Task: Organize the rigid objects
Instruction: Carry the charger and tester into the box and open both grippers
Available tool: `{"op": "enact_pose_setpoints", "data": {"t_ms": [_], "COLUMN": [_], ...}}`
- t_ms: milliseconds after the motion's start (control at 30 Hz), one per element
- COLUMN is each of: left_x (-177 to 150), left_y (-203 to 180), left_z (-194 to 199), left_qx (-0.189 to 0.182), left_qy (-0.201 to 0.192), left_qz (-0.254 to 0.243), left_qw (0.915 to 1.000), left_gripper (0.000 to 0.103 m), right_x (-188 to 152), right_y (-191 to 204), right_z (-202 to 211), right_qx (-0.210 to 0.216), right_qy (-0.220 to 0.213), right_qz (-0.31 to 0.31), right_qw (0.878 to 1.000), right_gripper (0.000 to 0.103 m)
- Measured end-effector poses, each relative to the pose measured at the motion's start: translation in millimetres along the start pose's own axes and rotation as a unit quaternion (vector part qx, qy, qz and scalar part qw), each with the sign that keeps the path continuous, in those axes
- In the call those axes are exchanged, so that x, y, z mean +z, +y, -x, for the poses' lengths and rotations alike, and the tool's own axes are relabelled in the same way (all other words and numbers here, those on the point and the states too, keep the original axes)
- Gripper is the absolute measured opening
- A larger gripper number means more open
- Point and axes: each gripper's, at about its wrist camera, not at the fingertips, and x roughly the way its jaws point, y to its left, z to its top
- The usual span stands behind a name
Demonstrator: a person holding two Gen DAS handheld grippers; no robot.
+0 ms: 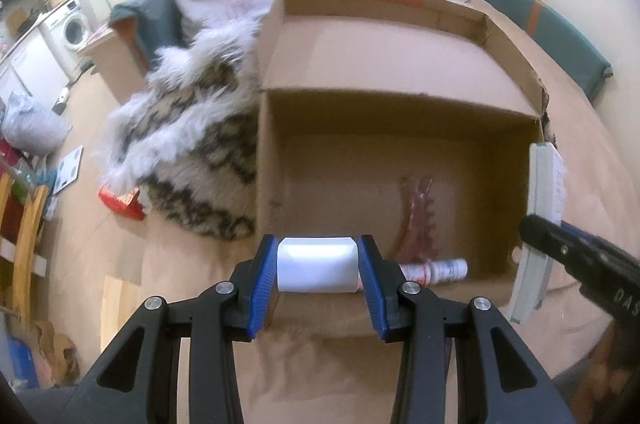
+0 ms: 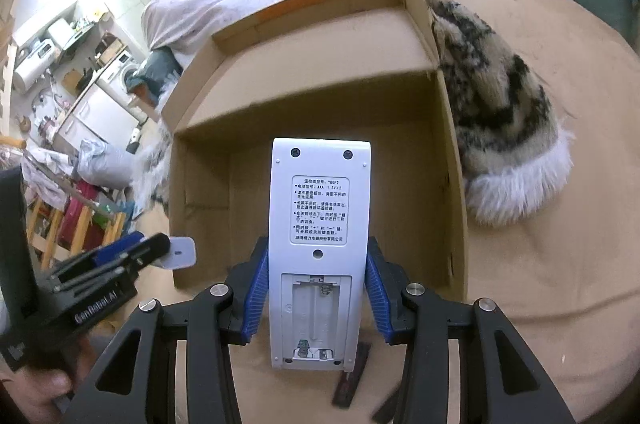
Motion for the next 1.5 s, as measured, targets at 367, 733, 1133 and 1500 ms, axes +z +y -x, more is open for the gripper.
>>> {"op": "enact_pose_setpoints", "data": {"t_ms": [367,733,1133,1500], "left_x": [-1.6,-8.9,-16.1,-20.0], "left_y": [-18.1,-18.4,-24.7,-40.7], "left_z": [-61.1,-82.4,-97.4,-85.1], "left_qx": [-0.018,-0.031,-0.023,-0.005], "left_qy": [0.026,0.038,0.056,0.036], "left_qz": [-0.022,-0.013,-0.023,-0.053], "left_qw": [0.9993,0.9987,0.9979,0.9979], "left_gripper": [0.037,0.037,0.037,0.052], "right_x": [12.8,0.9,1.7,4.2], "right_y": [-23.2,-1.9,4.4,4.4], "right_z": [-59.2,-93.3,-108.0,-96.8], "right_qx": [-0.016,-0.078,-0.085,-0.062], "right_qy": [0.035,0.051,0.065,0.04], "right_qz": [-0.003,0.078,0.075,0.07], "right_qw": [0.999,0.993,0.991,0.995], "right_gripper": [0.047,0.047,0.047,0.066]}}
